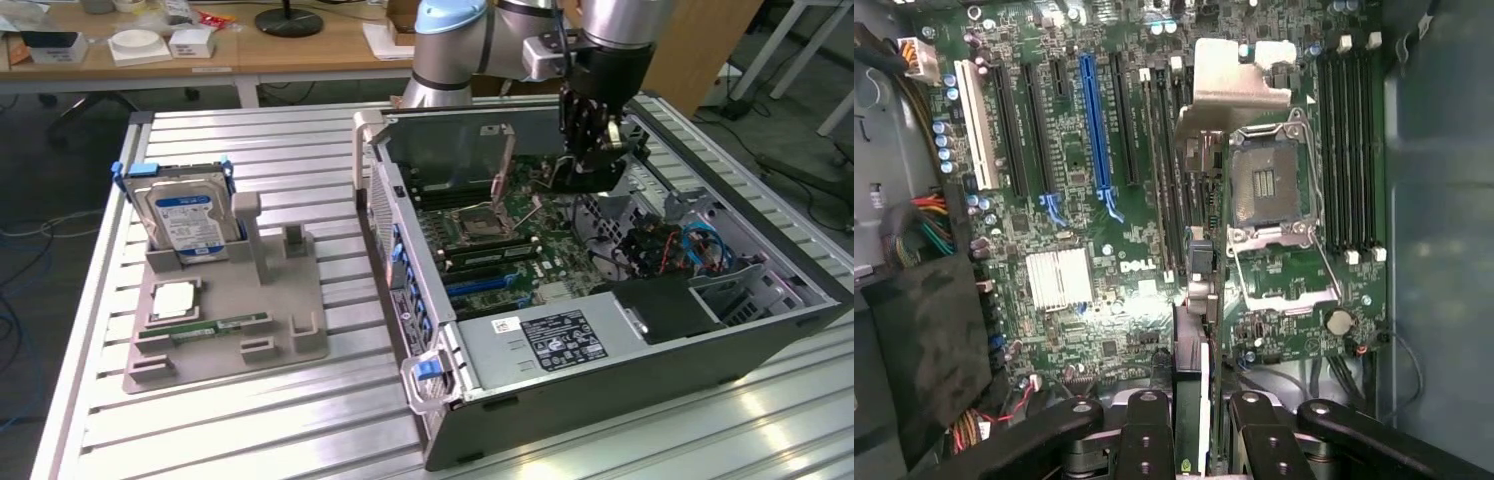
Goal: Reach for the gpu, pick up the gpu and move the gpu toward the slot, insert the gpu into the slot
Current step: 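Insert the gpu into the slot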
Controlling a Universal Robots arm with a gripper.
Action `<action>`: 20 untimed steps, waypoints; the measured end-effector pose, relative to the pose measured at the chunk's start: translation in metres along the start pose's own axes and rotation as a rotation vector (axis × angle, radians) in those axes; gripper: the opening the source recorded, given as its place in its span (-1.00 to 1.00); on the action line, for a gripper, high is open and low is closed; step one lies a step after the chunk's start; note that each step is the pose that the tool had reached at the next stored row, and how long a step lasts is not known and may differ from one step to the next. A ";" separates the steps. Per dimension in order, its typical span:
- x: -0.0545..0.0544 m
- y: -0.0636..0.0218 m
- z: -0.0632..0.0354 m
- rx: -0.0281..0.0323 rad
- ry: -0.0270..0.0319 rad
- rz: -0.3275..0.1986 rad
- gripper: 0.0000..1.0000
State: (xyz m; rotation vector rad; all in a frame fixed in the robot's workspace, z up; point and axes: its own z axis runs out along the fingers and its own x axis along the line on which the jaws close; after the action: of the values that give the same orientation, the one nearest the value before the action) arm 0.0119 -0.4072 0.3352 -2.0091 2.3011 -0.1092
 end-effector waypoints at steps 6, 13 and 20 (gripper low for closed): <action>0.003 0.0127 0.0022 -0.0023 -0.0093 -0.087 -0.47; 0.010 0.0492 -0.0002 -0.0023 -0.0096 -0.086 -0.47; 0.032 0.0499 0.0013 -0.0022 -0.0095 -0.087 -0.47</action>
State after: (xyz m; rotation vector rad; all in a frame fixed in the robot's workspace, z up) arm -0.0414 -0.4325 0.3279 -2.1058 2.2098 -0.1025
